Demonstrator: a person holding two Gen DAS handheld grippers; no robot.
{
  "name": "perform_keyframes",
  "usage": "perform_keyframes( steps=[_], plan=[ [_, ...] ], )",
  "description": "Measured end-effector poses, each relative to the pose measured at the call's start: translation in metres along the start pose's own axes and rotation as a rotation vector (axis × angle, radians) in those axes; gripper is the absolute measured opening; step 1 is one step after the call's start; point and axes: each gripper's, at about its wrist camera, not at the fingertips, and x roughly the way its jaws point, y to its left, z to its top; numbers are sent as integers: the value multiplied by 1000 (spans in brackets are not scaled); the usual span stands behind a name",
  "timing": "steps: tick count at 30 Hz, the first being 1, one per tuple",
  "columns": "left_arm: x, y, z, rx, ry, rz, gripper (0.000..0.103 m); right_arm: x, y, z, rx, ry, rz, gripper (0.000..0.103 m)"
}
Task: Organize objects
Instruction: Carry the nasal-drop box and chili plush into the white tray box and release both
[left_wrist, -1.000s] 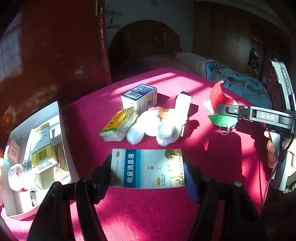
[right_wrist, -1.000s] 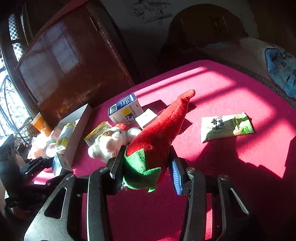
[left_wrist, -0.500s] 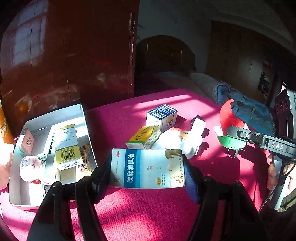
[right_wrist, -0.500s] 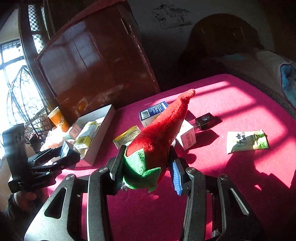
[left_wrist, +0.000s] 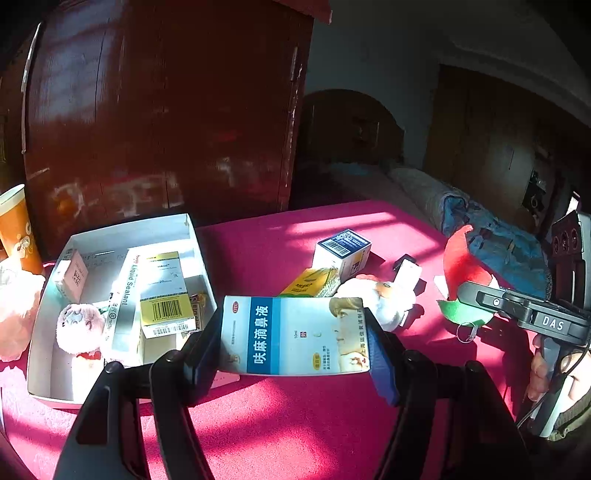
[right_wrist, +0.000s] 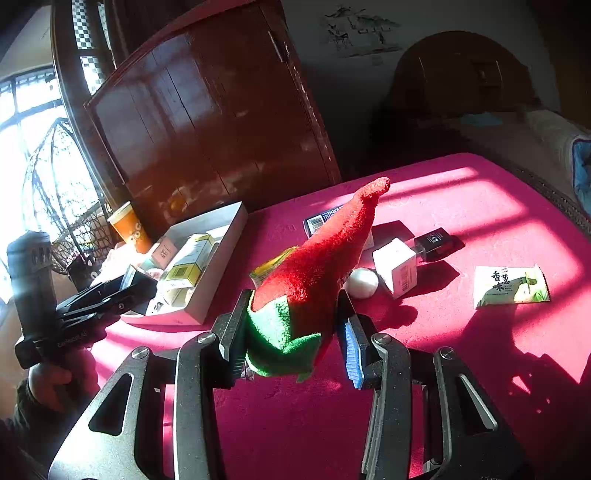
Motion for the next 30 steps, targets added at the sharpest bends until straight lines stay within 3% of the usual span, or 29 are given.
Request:
perform_keyframes(
  steps=[30],
  plan=[
    [-37, 70, -8, -177, -95, 47, 69, 24, 61, 6, -121, 68, 20, 42]
  ],
)
